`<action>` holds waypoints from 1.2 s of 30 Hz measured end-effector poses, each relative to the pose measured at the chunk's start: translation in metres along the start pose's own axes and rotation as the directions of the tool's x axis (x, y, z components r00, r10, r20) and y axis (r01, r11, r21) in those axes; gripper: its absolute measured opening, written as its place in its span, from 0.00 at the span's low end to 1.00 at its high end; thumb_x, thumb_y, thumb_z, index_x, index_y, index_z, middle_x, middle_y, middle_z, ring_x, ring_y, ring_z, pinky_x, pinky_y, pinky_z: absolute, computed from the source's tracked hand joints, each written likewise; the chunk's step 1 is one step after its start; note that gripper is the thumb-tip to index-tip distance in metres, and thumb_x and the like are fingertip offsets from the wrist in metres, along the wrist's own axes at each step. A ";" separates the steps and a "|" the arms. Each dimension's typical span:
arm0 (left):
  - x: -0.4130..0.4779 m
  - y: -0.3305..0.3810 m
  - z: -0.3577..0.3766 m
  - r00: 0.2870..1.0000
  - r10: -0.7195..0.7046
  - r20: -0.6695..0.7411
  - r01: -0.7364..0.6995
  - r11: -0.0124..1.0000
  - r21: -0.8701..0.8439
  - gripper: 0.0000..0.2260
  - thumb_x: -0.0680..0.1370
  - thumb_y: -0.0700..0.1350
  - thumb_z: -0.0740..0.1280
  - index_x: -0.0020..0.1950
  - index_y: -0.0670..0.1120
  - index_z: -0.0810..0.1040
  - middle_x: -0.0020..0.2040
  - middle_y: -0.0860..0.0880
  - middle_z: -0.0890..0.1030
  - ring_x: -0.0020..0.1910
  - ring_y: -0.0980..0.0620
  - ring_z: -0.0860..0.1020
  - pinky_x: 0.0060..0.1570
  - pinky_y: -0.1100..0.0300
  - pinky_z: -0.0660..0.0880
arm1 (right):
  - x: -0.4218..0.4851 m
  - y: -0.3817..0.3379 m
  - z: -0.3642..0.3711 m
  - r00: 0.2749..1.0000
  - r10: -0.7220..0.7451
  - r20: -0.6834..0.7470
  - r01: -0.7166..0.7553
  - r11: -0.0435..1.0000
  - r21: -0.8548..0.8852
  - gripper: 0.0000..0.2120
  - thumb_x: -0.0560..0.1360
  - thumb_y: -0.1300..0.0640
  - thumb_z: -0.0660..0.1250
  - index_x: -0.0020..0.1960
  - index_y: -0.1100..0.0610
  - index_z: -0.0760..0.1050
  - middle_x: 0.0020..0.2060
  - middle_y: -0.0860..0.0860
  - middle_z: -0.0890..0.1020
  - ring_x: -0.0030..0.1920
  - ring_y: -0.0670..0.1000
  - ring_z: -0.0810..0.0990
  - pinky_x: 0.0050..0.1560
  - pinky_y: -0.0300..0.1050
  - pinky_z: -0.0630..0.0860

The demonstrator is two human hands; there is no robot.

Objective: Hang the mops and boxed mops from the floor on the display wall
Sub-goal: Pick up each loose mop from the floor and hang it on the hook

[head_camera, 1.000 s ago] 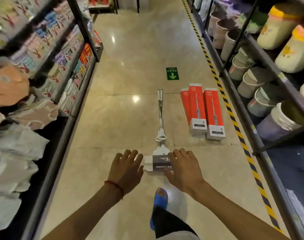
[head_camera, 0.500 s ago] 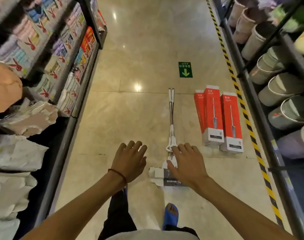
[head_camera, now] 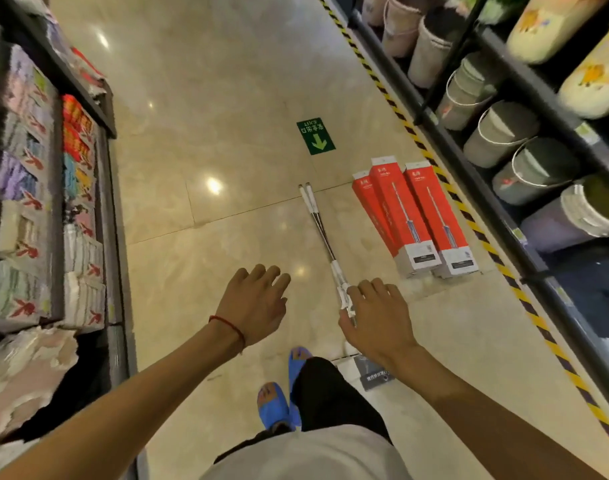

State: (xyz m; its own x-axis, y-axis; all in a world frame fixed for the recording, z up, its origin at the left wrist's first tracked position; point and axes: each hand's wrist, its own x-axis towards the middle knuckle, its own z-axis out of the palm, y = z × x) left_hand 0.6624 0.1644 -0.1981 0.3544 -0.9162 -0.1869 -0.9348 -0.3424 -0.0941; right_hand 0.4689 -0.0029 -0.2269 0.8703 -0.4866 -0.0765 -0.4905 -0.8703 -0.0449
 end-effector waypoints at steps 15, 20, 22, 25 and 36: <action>0.245 -0.072 -0.005 0.947 0.313 0.066 -0.317 0.946 0.061 0.17 0.72 0.52 0.75 0.57 0.44 0.83 0.50 0.45 0.84 0.42 0.43 0.82 0.37 0.50 0.80 | 0.178 0.064 0.027 0.936 0.339 0.089 -0.339 0.941 -0.014 0.24 0.76 0.41 0.56 0.50 0.57 0.83 0.41 0.54 0.82 0.44 0.57 0.79 0.47 0.52 0.74; 0.319 -0.083 -0.008 0.927 0.352 0.133 -0.363 0.930 0.066 0.16 0.71 0.52 0.74 0.54 0.45 0.83 0.49 0.46 0.84 0.43 0.44 0.81 0.39 0.51 0.78 | 0.226 0.080 0.032 0.893 0.432 0.128 -0.437 0.899 0.014 0.21 0.75 0.42 0.60 0.50 0.57 0.83 0.42 0.54 0.82 0.46 0.57 0.79 0.48 0.53 0.74; 0.349 -0.090 0.000 0.902 0.402 0.157 -0.411 0.912 0.024 0.15 0.71 0.52 0.73 0.54 0.45 0.82 0.50 0.46 0.83 0.43 0.43 0.80 0.39 0.50 0.77 | 0.243 0.083 0.038 0.862 0.482 0.159 -0.491 0.871 0.020 0.20 0.74 0.43 0.61 0.49 0.57 0.83 0.42 0.54 0.82 0.46 0.57 0.79 0.48 0.53 0.75; 0.394 -0.101 0.019 0.843 0.500 0.200 -0.504 0.863 -0.034 0.15 0.71 0.51 0.71 0.55 0.45 0.81 0.51 0.46 0.83 0.43 0.43 0.80 0.40 0.50 0.78 | 0.266 0.084 0.054 0.802 0.571 0.174 -0.580 0.815 -0.003 0.19 0.74 0.45 0.61 0.47 0.57 0.83 0.41 0.55 0.82 0.45 0.58 0.79 0.47 0.53 0.75; 0.528 -0.118 0.101 0.647 0.738 0.193 -0.743 0.667 -0.060 0.16 0.72 0.47 0.63 0.54 0.42 0.83 0.52 0.43 0.84 0.42 0.40 0.81 0.38 0.50 0.76 | 0.352 0.072 0.137 0.615 0.707 0.348 -0.771 0.632 0.077 0.20 0.78 0.46 0.57 0.55 0.58 0.82 0.51 0.56 0.85 0.56 0.58 0.80 0.56 0.55 0.76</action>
State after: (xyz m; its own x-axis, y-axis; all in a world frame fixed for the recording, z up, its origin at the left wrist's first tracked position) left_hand 0.9622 -0.2581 -0.3847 -0.4566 -0.8050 -0.3788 -0.8878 0.4402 0.1345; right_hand 0.7336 -0.2262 -0.3931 0.1730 -0.8882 -0.4257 -0.9844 -0.1694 -0.0466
